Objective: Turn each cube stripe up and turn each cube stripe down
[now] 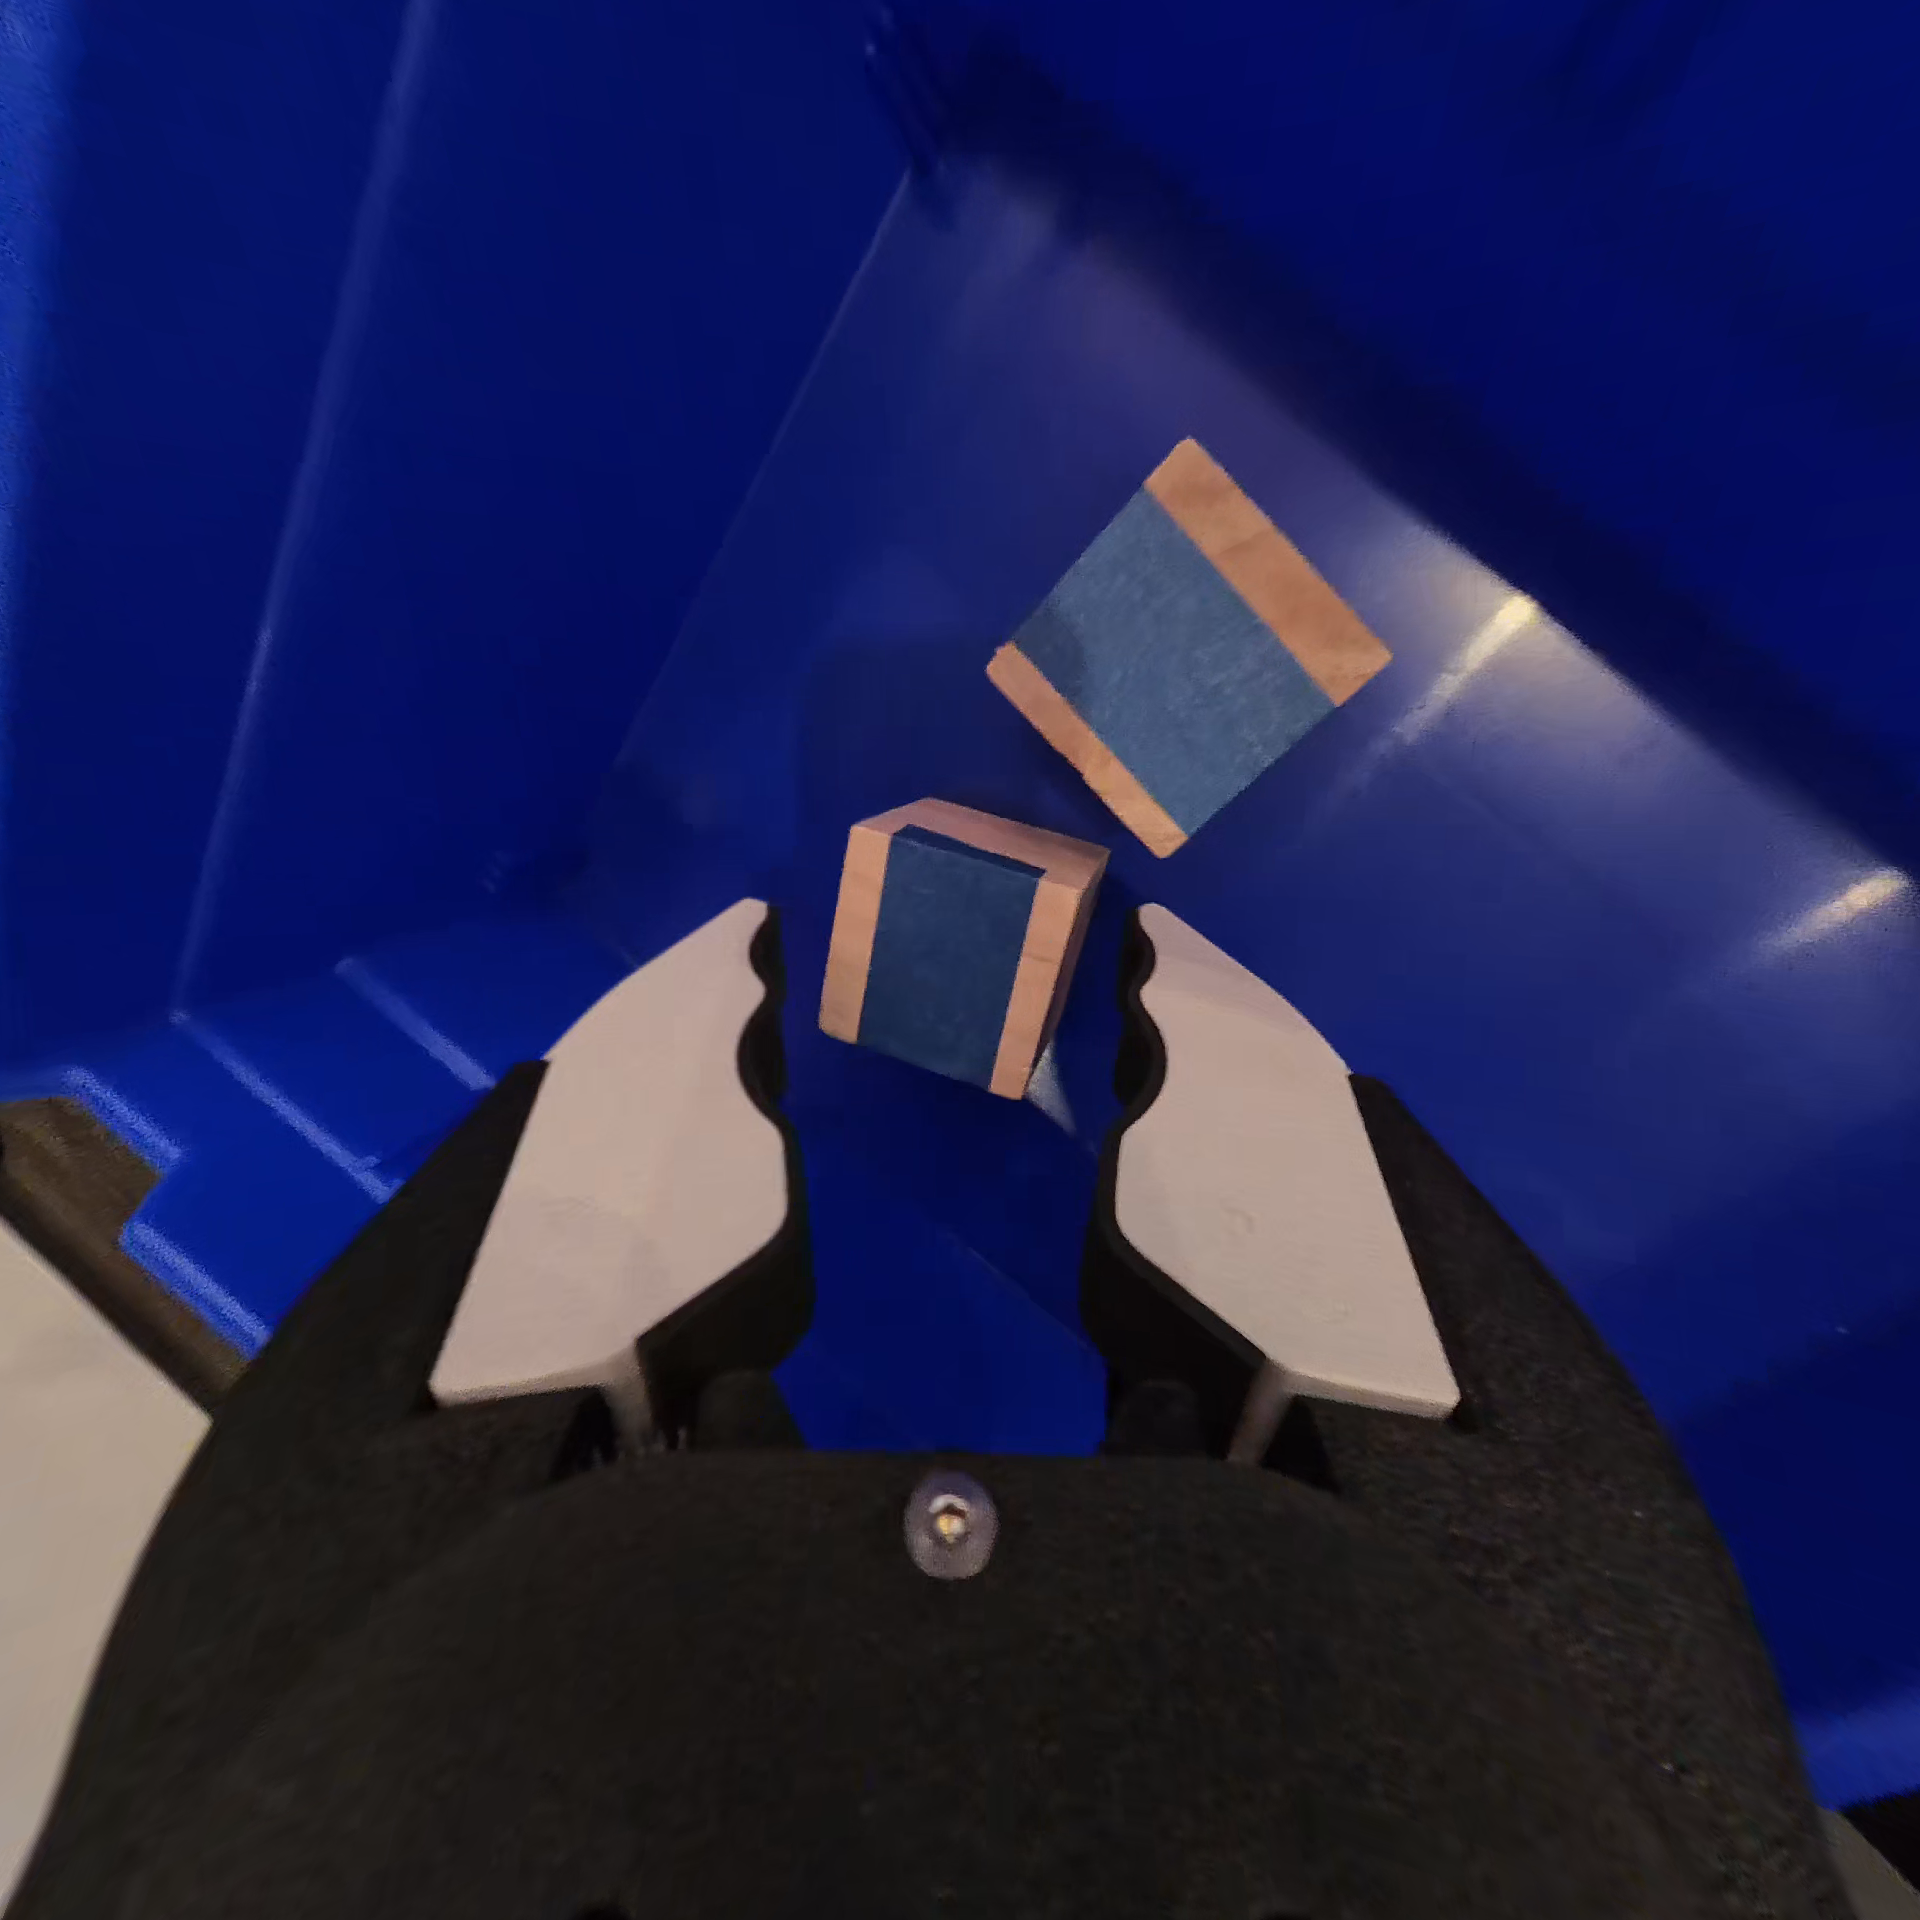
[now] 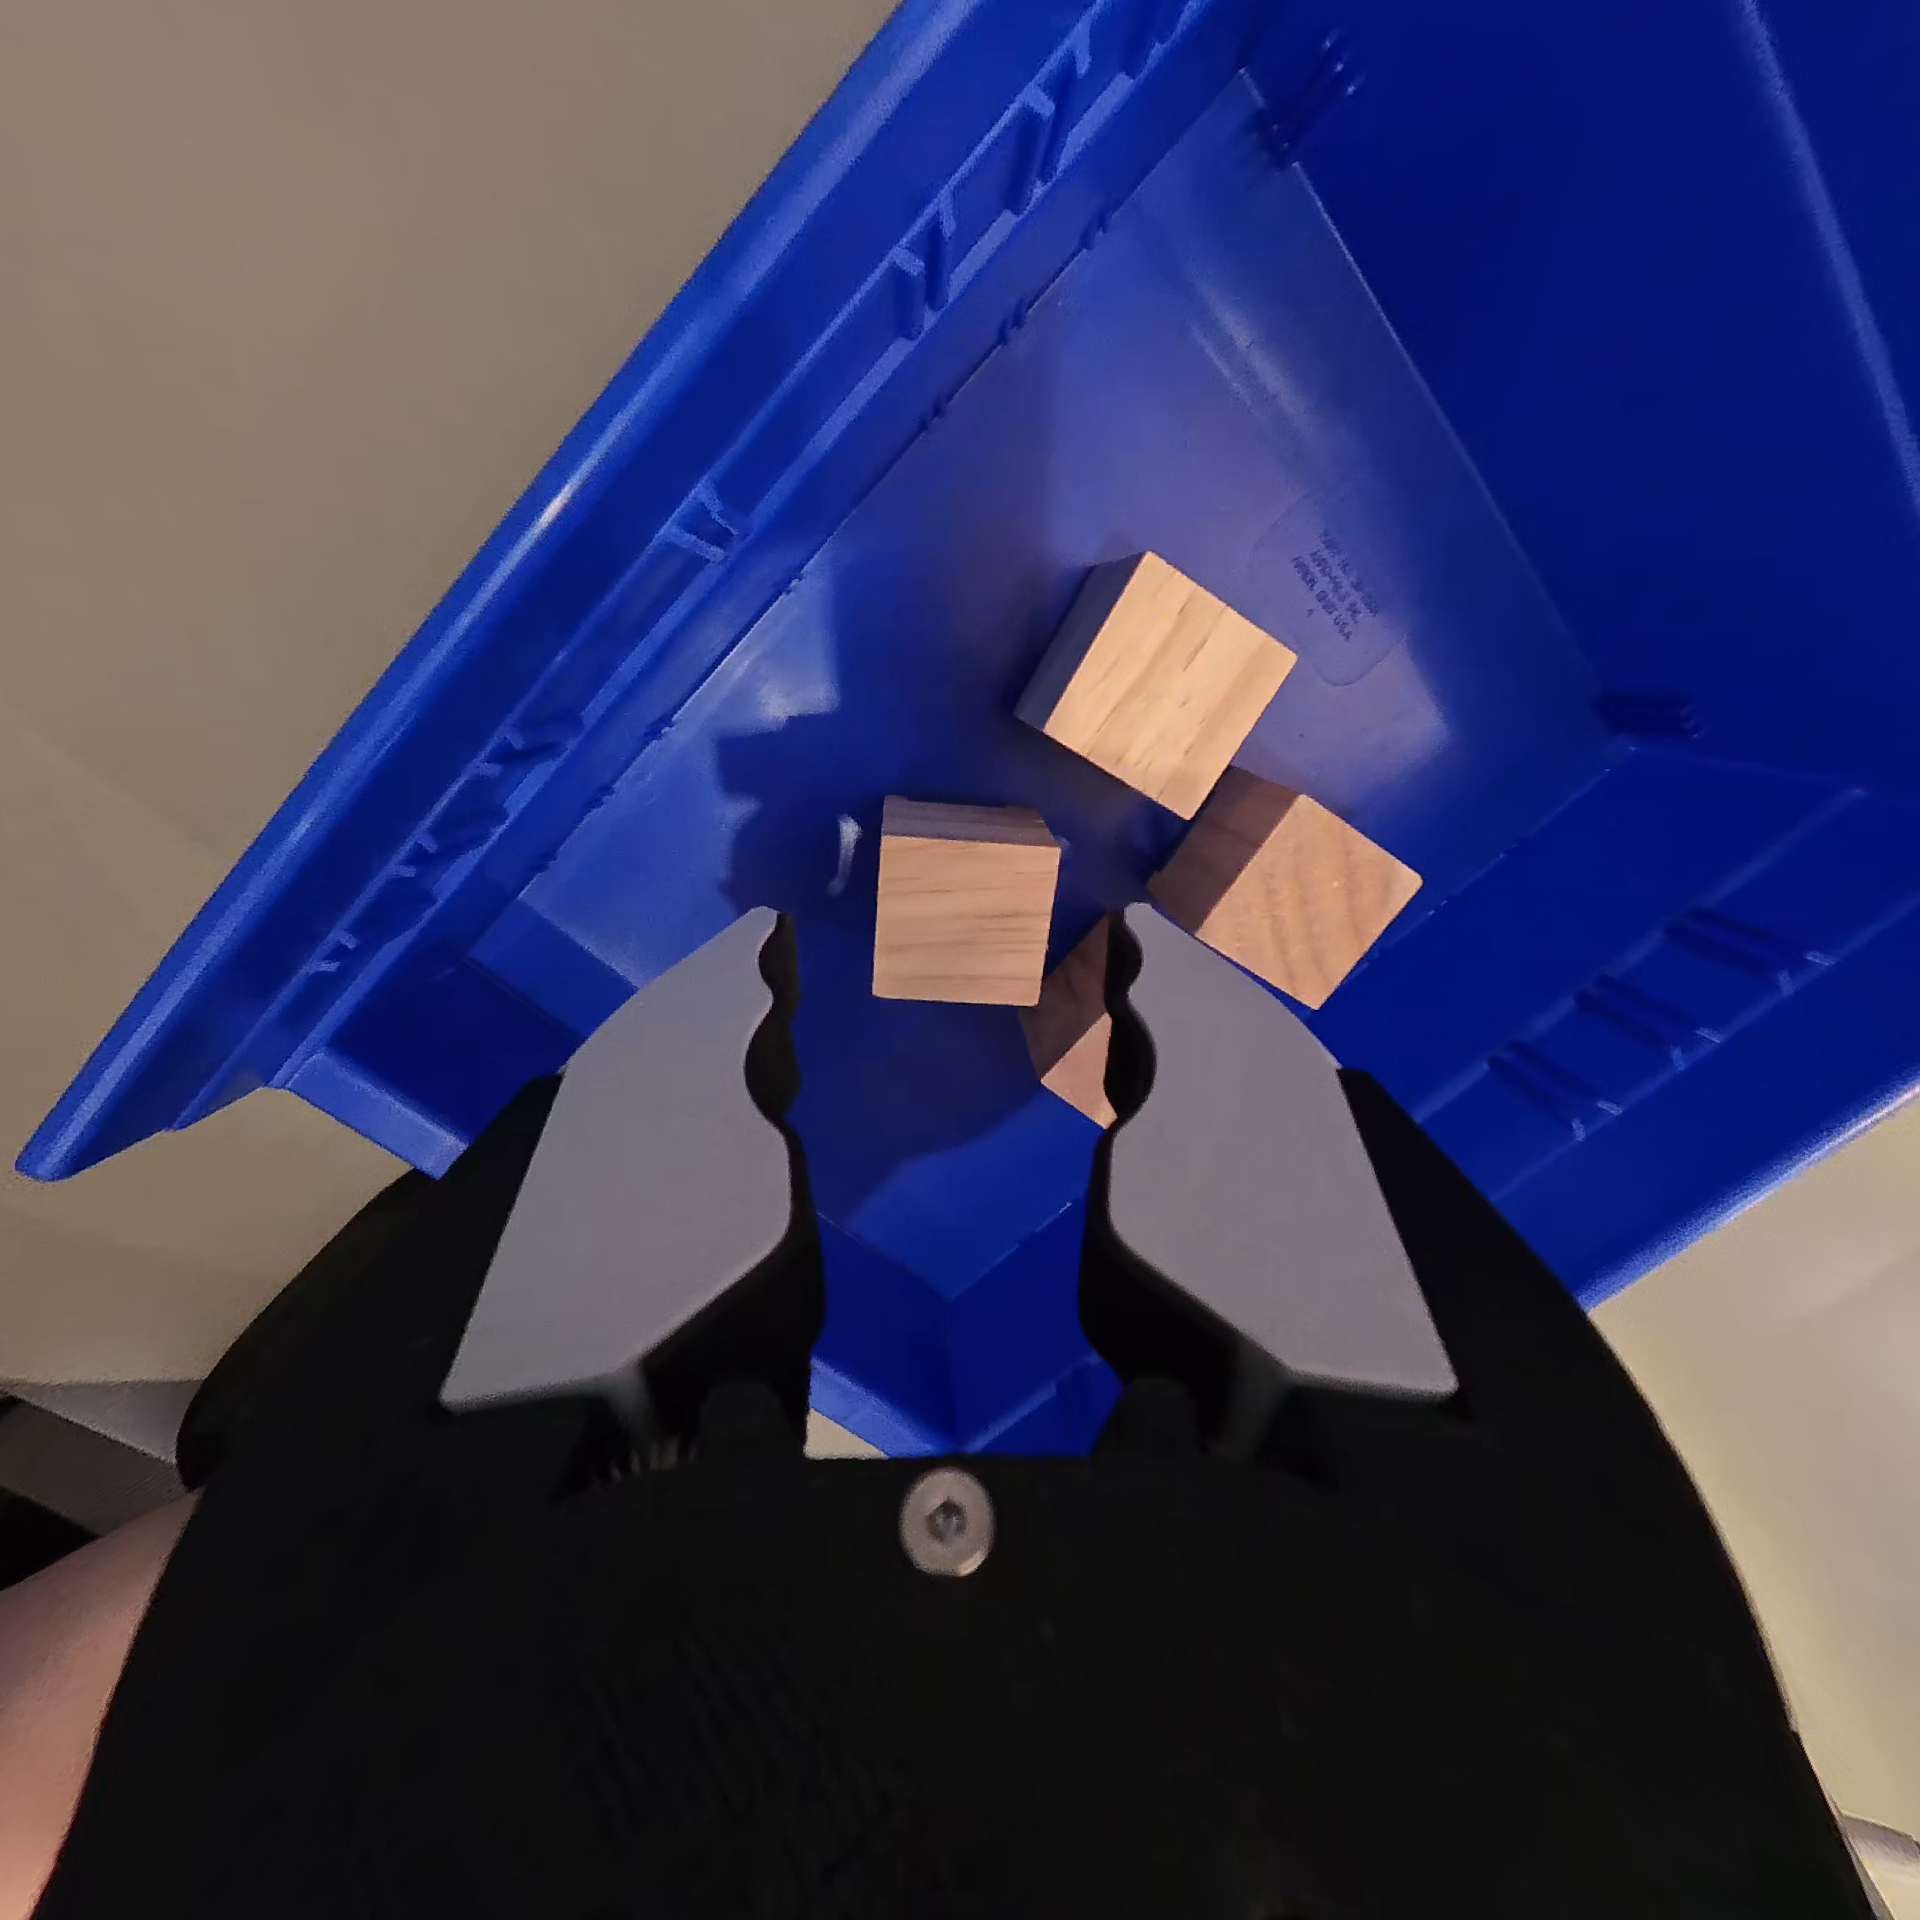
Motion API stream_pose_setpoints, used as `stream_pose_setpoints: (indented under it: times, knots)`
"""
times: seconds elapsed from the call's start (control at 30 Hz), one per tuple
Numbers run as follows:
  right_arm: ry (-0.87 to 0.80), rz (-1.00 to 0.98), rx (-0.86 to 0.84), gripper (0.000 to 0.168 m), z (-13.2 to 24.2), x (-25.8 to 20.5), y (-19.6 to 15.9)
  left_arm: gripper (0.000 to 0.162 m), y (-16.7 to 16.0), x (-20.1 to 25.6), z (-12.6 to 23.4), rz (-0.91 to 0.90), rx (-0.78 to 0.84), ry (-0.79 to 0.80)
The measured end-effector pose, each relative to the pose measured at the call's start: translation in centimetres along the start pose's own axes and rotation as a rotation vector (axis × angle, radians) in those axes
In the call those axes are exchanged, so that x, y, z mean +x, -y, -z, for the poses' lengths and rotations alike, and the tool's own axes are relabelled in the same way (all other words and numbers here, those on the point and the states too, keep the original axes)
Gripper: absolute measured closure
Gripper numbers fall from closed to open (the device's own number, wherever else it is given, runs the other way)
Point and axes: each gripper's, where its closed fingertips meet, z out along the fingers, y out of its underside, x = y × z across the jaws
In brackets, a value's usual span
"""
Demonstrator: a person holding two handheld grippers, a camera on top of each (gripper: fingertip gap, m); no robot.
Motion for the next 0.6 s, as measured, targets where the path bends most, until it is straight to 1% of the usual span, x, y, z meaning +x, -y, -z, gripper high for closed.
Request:
stream_pose_setpoints:
  times: [0.2, 0.37, 0.53, 0.6]
  knots:
    - [0.006, 0.008, -0.005, 0.109, -0.1, -0.1, -0.1, 0.101, -0.2, -0.3, -0.4, 0.002, -0.035, 0.008]
    - [0.008, 0.016, 0.000, 0.110, -0.1, -0.2, 0.0, 0.110, -0.8, 0.0, -1.0, -0.017, -0.092, 0.004]
    - [0.004, 0.018, -0.007, 0.111, -0.1, -0.1, -0.1, 0.110, -1.0, 0.1, -1.0, -0.017, -0.096, 0.008]
    - [0.004, 0.018, -0.008, 0.111, -0.2, -0.1, -0.1, 0.111, -1.6, 0.2, -0.7, -0.011, -0.122, 0.006]
